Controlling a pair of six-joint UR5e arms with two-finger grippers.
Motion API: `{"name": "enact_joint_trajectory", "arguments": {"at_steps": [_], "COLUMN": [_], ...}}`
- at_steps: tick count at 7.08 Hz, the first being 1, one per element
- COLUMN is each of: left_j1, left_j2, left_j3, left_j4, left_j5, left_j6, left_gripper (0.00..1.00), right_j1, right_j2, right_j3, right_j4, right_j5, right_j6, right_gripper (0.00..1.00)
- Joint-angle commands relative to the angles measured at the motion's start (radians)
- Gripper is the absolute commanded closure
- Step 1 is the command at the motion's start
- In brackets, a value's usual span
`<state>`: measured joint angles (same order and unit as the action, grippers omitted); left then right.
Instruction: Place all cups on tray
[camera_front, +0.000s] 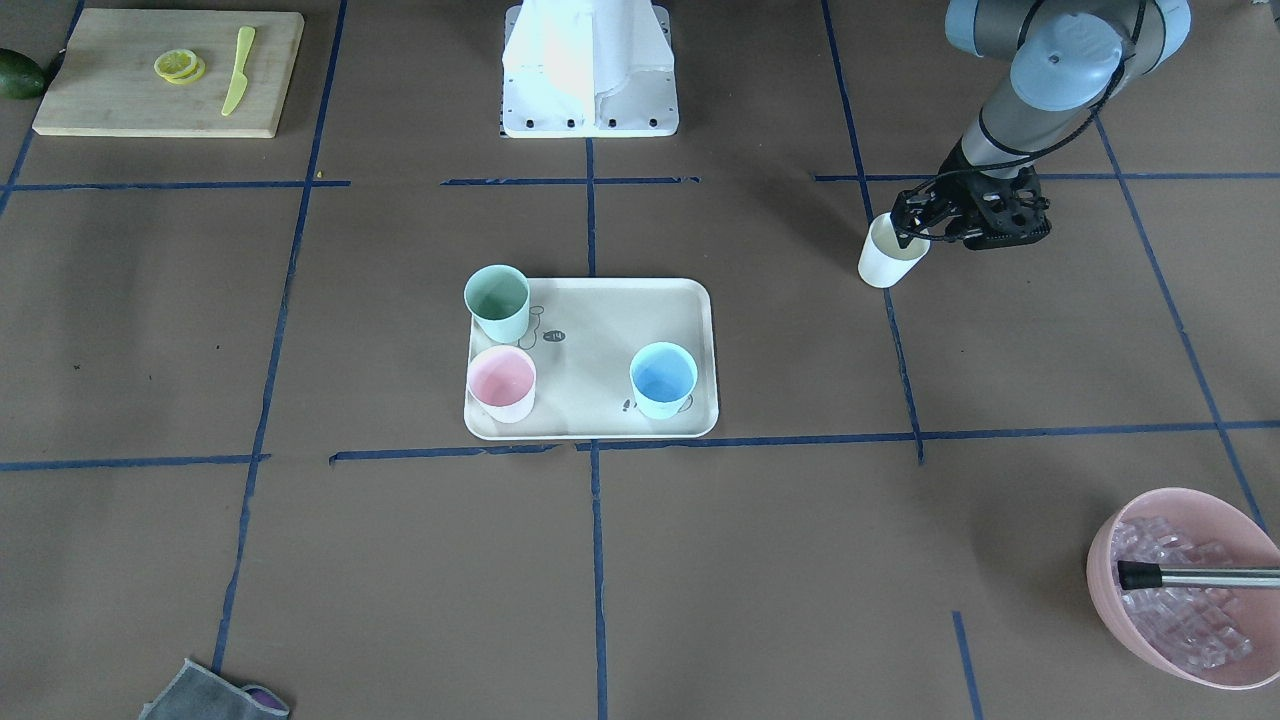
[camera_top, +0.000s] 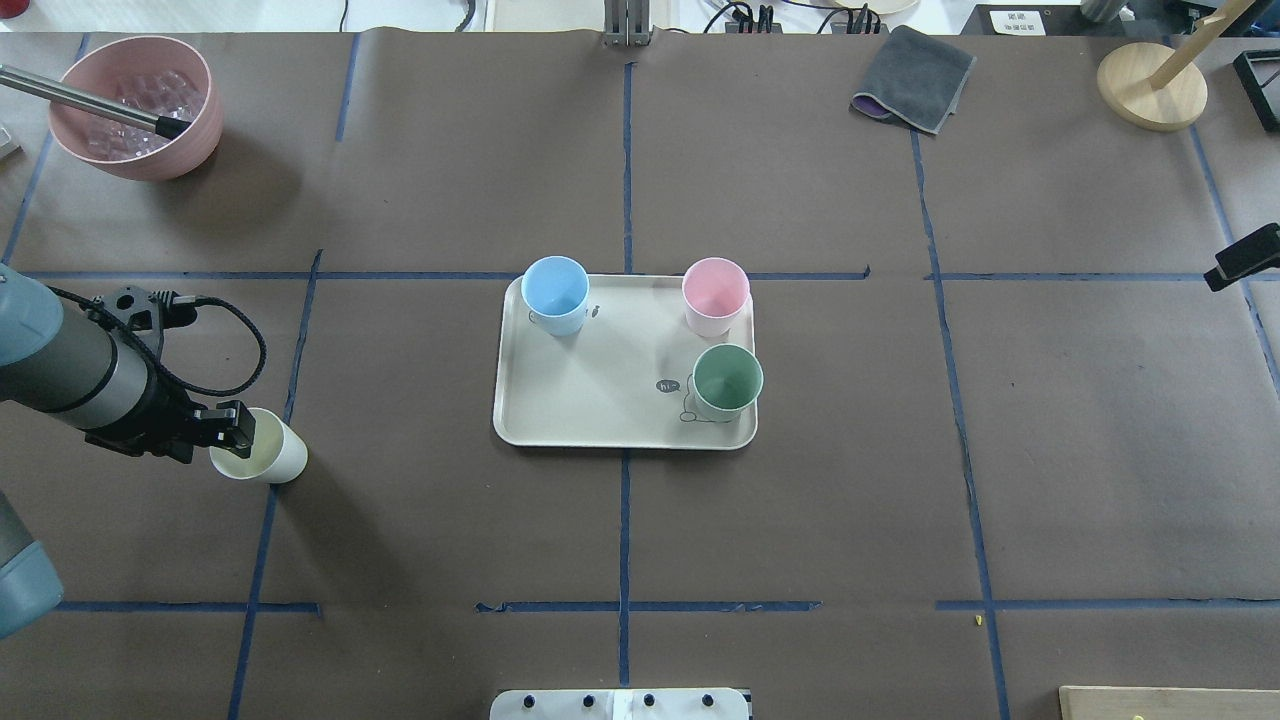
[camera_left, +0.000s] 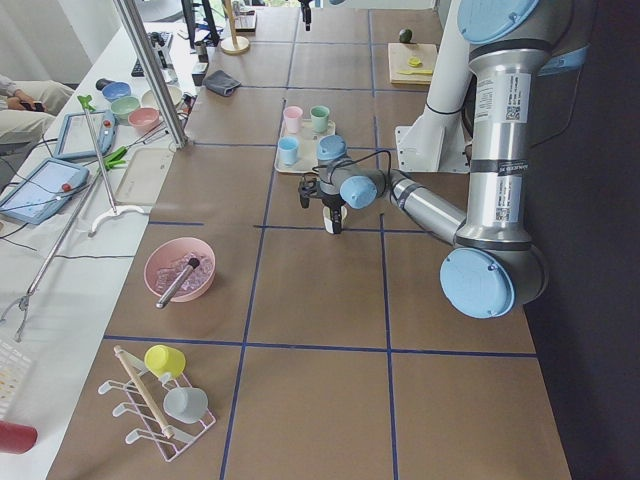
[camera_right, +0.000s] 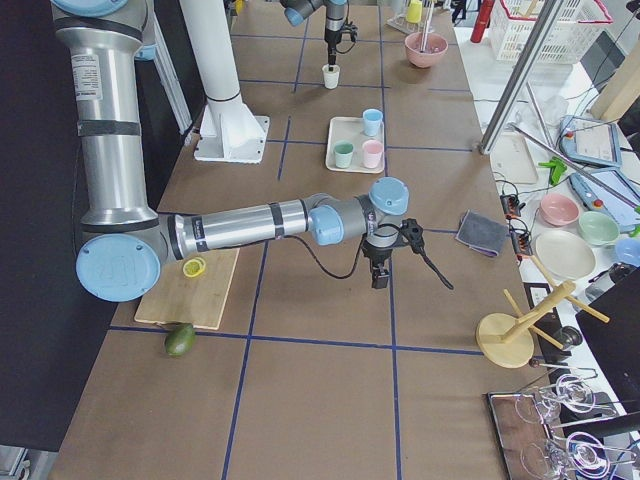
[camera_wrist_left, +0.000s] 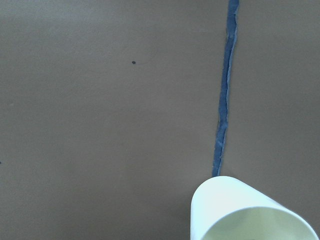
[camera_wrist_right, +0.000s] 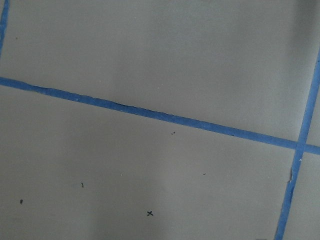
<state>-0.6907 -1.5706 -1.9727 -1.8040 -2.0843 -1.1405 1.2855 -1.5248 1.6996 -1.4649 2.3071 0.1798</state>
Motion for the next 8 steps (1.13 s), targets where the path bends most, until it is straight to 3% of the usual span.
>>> {"name": "enact_joint_trajectory", "arguments": {"at_steps": [1,4,5,7,8], "left_j1": [0.019,0.017,0.017,0.022,0.04], "left_j2": [-0.026,-0.096,-0.173,-0.439,-0.515], "left_j3": [0.002,-0.05,-0.046,0.006,0.093], "left_j4": [0.0,0.029,0.073,0.304,0.293], "left_j5": [0.0,0.001,0.003,0.004,0.006], "left_j6": [-0.024,-0.056,-0.127,-0.174,-0.235], "left_gripper": [1.0,1.0,1.0,1.0,1.0], "right_j1": [0.0,0.0,0.0,0.0,0.0], "right_j2": [0.002,0.0,0.0,0.0,0.002], "right_j3": [0.0,0.006,0.008,0.008,0.008], "right_j4": [0.0,0.0,0.0,0.0,0.0], "right_j5": [0.0,0.0,0.0,0.0,0.0], "right_j6": [0.001,0.003,0.007,0.015,0.015], "right_gripper": [0.0,0.0,0.0,0.0,0.0]}}
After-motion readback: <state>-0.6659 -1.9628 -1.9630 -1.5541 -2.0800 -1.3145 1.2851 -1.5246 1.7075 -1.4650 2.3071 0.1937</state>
